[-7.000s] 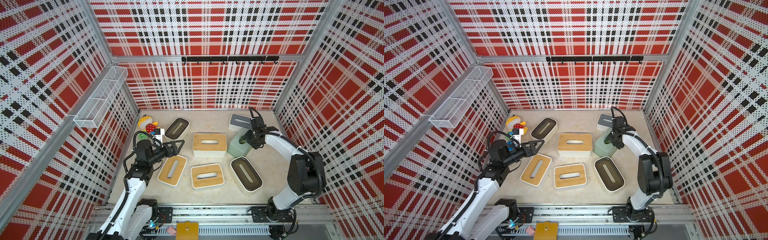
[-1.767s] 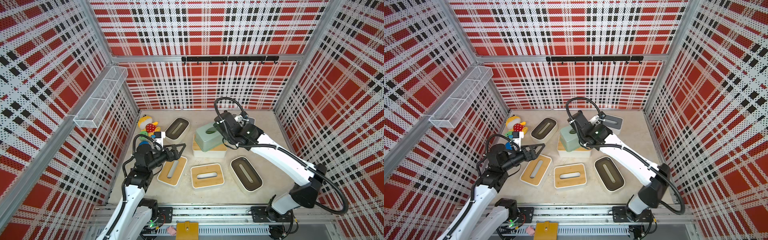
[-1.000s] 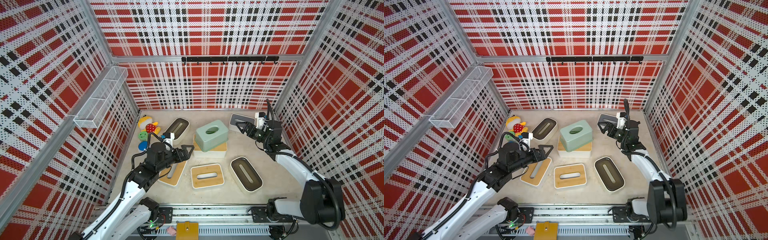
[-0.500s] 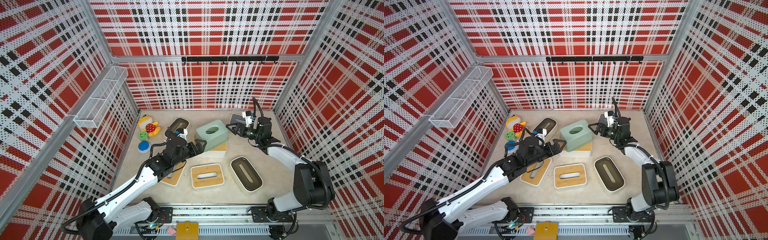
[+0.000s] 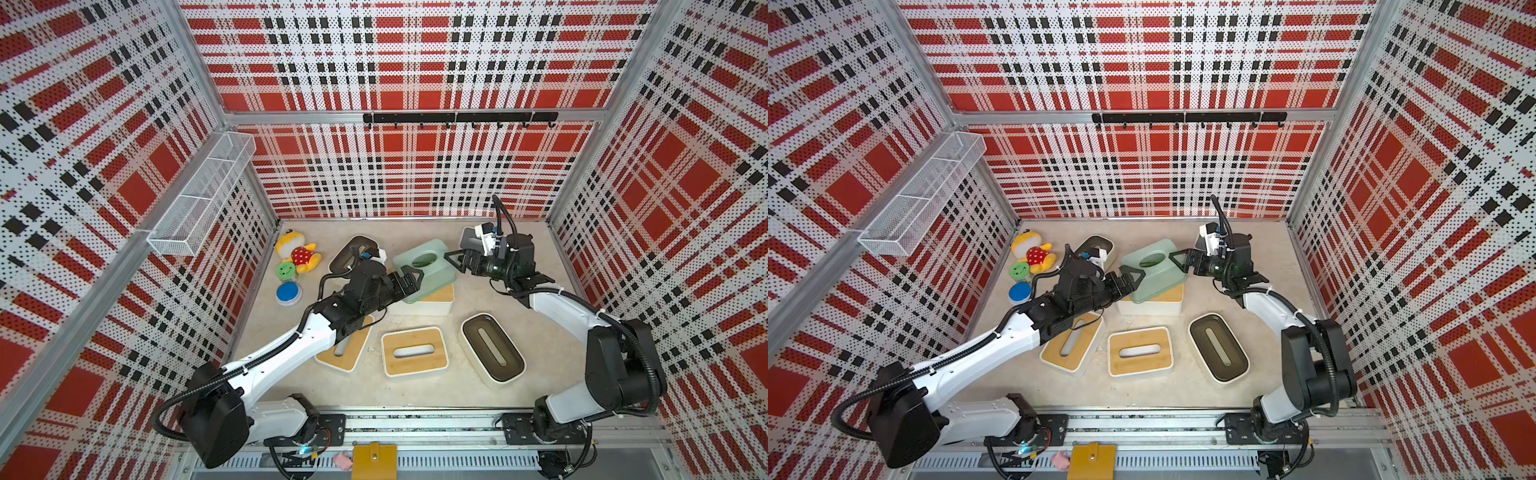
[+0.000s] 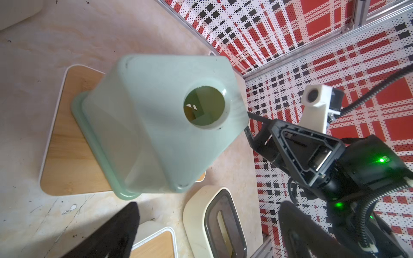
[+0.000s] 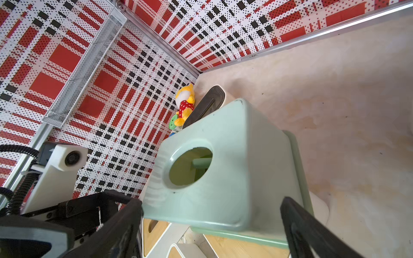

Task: Stack the tissue boxes
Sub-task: Adjust the tissue box on the tissue box.

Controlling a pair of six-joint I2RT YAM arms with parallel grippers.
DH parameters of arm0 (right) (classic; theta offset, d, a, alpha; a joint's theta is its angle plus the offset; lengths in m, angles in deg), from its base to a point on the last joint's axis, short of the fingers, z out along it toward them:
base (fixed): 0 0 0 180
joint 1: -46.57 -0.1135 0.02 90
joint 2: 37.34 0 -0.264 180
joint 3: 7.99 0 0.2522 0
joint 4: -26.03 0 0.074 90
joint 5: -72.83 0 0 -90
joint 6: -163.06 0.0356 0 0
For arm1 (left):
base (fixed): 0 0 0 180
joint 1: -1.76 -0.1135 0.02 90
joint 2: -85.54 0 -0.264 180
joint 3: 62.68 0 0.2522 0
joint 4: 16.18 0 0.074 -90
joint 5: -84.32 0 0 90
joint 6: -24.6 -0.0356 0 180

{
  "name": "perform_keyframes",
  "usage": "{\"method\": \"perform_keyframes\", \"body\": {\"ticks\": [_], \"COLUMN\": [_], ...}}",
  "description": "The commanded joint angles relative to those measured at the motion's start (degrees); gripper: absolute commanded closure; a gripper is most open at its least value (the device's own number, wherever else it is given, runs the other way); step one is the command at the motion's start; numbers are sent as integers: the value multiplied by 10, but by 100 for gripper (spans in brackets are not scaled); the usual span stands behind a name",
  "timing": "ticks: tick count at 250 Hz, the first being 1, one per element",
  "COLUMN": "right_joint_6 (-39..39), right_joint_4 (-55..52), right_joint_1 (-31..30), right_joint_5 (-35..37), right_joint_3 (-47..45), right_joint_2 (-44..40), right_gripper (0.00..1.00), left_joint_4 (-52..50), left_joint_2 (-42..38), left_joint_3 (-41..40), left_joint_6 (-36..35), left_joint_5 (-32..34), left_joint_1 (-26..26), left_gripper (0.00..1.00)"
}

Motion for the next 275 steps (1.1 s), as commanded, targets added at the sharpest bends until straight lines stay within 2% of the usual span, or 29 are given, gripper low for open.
{"method": "perform_keyframes", "body": {"ticks": [1,116,275], "right_joint_6": [-8,0,-30], "right_joint_4": [30,68,22], "right_joint_1": [-1,-1,-17], "right_joint_5": [-8,-35,-22], "right_joint_3": [6,18,-4], "right_joint_2": [10,40,-15], "right_gripper": [0,1,0], "left_joint_4": [9,9,10], "left_joint_2": [4,29,87], "left_joint_3": [23,34,69], "left_joint_6": [9,-2,-25], "left_joint_5": [9,6,-25], "left_joint_1": [-4,-15,-43], "left_gripper": [1,0,0]}}
